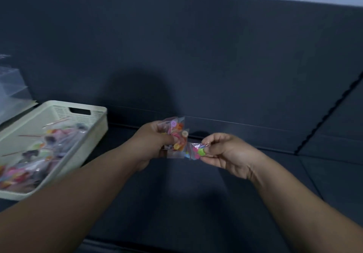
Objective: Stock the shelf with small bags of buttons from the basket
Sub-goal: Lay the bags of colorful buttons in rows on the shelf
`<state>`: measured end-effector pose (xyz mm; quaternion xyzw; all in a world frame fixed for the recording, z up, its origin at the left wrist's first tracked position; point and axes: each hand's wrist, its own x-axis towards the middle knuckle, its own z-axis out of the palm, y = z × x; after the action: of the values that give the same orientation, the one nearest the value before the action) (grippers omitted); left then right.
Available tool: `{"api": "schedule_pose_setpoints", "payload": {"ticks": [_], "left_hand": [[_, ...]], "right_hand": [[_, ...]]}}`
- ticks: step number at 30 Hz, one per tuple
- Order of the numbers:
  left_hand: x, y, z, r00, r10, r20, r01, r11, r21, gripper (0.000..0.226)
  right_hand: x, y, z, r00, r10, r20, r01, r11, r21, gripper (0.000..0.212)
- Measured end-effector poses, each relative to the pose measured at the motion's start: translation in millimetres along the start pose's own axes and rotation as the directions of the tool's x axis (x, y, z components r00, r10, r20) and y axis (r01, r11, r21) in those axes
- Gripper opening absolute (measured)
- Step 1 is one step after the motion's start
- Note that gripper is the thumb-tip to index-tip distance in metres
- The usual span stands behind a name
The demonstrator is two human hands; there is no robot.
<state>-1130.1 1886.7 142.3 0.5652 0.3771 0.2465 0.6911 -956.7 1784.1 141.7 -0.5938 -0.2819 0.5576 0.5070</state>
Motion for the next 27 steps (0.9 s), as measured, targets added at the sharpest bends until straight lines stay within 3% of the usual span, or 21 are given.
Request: {"api": "schedule_pose_setpoints", "payload": {"ticks": [4, 10, 17, 27], "left_hand": [[1, -7, 52, 0.999, -0.022, 0.036, 0.022, 1.000, -0.006, 0.036], [1, -14, 95, 0.997, -0.058, 0.053, 0.060, 0.998, -0.022, 0.027], [10, -13, 120, 0.991, -0.045, 0.127, 0.046, 0.999, -0.003, 0.024], [33, -27, 128, 0.997, -0.047, 0.059, 0.045, 0.998, 0.034, 0.041]], "right_hand": [[-17, 8, -44, 0.996, -0.034, -0.077, 0.031, 0.999, -0.030, 0.027], [-32, 11, -87, 0.986, -0.003, -0.165, 0.021, 0.994, 0.106, 0.022], [-31, 19, -92, 0.996, -0.031, -0.084, 0.044, 0.987, 0.155, 0.017], [-18, 34, -105, 0.975, -0.029, -0.222, 0.028, 1.000, -0.009, 0.018]]}}
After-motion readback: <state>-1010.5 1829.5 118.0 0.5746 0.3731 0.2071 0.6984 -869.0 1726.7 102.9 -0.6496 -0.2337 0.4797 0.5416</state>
